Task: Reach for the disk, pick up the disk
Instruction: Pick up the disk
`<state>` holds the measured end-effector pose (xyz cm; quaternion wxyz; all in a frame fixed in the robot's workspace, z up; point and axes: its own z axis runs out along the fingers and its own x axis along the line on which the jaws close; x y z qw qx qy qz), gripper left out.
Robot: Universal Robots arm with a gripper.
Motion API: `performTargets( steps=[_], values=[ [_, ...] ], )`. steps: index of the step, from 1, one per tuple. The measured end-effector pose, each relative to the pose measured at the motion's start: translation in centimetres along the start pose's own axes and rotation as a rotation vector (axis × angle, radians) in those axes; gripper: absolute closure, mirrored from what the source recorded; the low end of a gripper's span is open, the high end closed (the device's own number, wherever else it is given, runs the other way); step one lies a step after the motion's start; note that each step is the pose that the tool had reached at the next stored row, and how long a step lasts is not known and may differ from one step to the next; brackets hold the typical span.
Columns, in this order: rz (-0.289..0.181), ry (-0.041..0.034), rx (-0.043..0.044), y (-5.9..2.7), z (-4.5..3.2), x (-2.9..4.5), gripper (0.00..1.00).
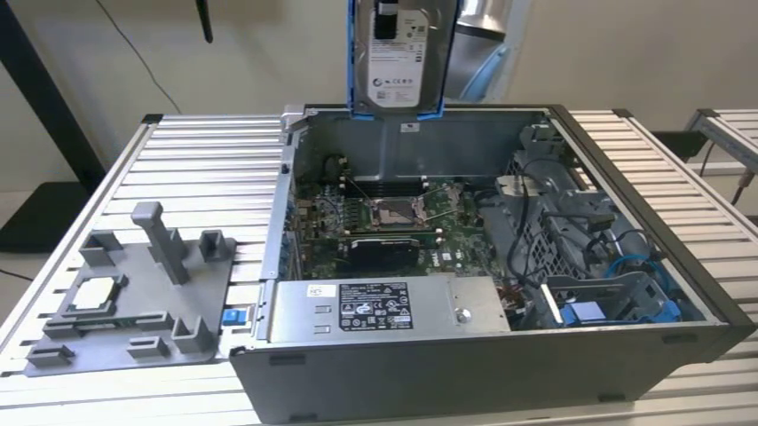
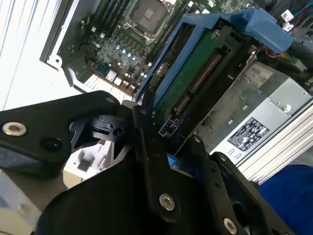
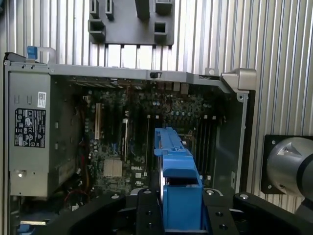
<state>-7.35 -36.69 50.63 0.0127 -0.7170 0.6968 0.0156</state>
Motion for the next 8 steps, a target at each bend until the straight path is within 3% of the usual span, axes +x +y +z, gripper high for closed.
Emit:
performTargets(
  steps=[8],
  values=[
    [0.000,0.0001,0.0000,-3.49,0.01,0.10,1.00]
  ],
)
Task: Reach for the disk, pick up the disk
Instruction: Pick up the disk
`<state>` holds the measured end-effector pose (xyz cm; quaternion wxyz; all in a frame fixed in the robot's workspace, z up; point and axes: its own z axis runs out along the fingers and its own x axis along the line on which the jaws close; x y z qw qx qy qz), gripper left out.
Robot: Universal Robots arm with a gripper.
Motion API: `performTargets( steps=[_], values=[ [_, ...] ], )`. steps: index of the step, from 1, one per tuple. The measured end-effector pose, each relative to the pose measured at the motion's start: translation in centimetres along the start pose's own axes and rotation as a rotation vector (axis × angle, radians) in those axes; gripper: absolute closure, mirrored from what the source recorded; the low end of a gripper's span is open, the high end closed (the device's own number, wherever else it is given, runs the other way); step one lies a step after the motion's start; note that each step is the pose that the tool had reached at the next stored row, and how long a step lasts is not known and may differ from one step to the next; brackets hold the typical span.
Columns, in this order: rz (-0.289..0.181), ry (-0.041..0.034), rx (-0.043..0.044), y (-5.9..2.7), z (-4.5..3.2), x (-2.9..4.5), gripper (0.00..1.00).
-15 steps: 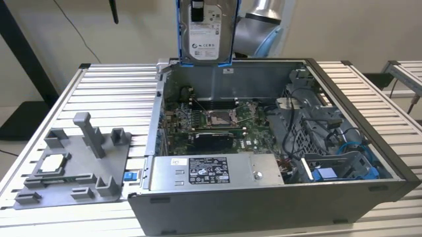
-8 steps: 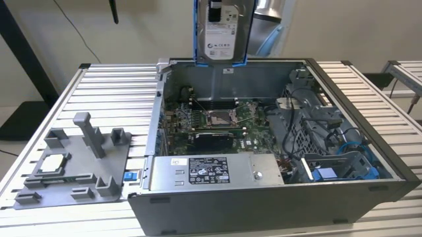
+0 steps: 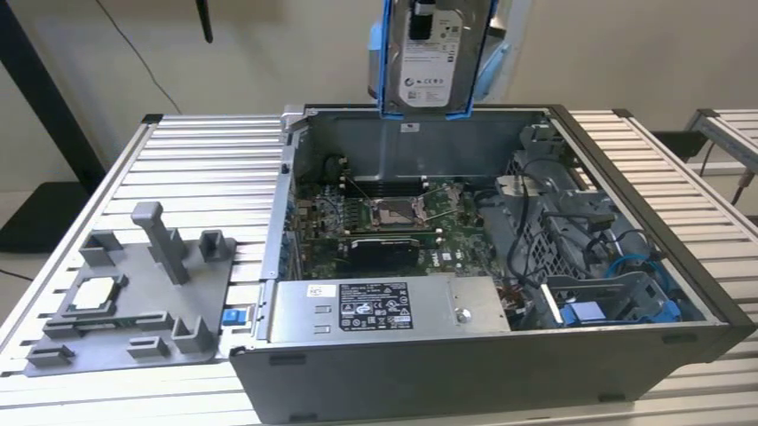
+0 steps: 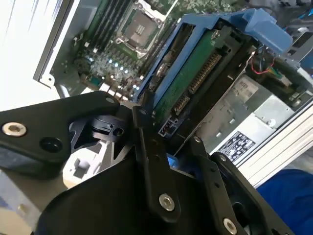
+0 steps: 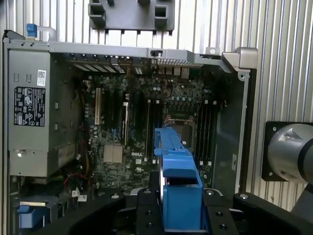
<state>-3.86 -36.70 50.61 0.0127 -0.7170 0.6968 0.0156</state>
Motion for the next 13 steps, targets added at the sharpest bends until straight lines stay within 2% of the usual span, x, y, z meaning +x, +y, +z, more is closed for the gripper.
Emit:
performTargets(
  steps=[13],
  values=[
    [0.000,0.0001,0.0000,-5.19,0.05,0.15,1.00]
  ],
)
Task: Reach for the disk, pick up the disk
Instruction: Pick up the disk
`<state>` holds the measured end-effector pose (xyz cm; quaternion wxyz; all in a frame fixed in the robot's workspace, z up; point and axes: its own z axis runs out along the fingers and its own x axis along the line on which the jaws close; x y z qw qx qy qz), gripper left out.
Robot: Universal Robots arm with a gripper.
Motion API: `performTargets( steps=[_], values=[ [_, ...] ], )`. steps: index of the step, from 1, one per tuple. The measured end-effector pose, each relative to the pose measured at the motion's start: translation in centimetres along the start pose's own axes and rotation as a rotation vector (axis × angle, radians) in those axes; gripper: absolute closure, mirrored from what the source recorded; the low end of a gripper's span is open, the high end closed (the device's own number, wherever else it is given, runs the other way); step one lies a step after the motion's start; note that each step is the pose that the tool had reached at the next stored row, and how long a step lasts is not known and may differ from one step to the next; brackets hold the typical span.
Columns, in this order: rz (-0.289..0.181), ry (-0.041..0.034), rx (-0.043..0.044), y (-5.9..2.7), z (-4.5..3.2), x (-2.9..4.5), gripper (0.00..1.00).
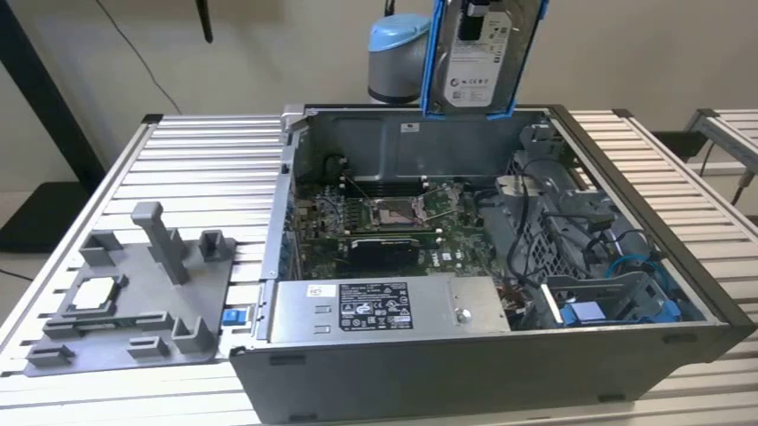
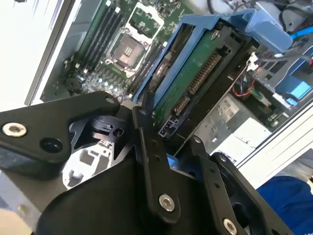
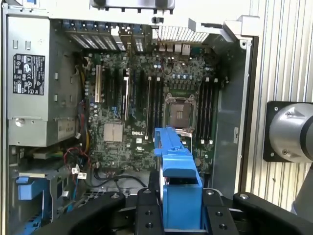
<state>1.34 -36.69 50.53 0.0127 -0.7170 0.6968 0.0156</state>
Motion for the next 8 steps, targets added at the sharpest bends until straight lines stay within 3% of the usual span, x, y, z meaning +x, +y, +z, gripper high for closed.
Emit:
performTargets(
  steps=[8],
  values=[
    [0.000,-0.0001,0.0000,-3.26,0.03,0.10,1.00]
  ],
)
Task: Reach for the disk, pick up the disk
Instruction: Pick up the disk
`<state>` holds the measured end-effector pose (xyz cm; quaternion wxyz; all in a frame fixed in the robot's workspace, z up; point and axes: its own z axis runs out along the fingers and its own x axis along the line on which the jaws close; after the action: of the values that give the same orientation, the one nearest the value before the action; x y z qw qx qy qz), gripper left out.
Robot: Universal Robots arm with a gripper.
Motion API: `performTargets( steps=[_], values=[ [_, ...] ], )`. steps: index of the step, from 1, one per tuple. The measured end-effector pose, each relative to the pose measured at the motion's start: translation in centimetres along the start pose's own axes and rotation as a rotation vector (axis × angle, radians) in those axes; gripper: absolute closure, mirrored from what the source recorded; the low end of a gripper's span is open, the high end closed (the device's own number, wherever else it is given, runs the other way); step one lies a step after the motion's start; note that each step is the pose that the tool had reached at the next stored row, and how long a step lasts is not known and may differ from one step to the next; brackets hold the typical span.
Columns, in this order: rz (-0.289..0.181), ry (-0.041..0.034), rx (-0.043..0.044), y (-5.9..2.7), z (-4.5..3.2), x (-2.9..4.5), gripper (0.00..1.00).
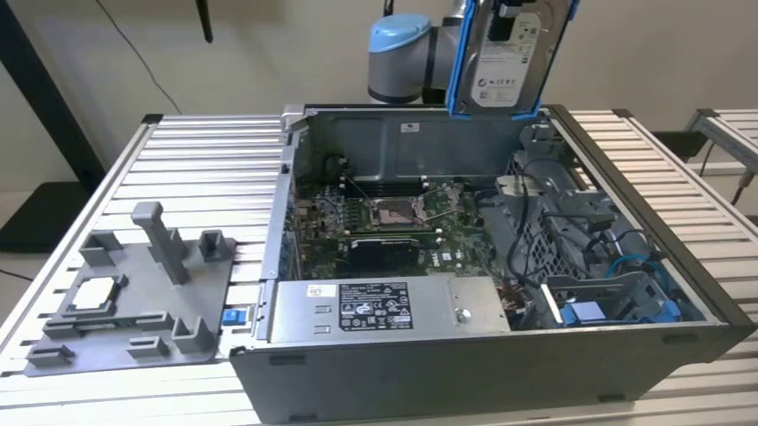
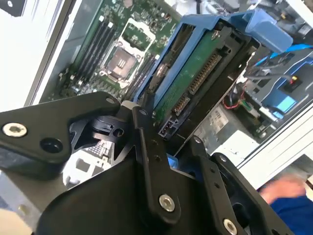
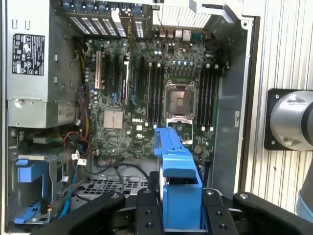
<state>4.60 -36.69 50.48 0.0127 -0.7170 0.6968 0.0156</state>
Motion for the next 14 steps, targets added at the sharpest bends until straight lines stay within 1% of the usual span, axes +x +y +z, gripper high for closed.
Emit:
performTargets(
  steps=[5,6,7,10,14],
  values=[
    [0.000,0.0000,0.0000,-2.37,0.01,0.07,1.00],
    [0.000,0.0001,0.0000,-3.60,0.01,0.10,1.00],
    [0.000,0.0000,0.0000,-4.02,0.01,0.12,1.00],
    [0.000,-0.0002,0.0000,-4.89,0.01,0.14,1.00],
    [0.000,0.0001,0.0000,-5.19,0.00,0.14,1.00]
  ],
)
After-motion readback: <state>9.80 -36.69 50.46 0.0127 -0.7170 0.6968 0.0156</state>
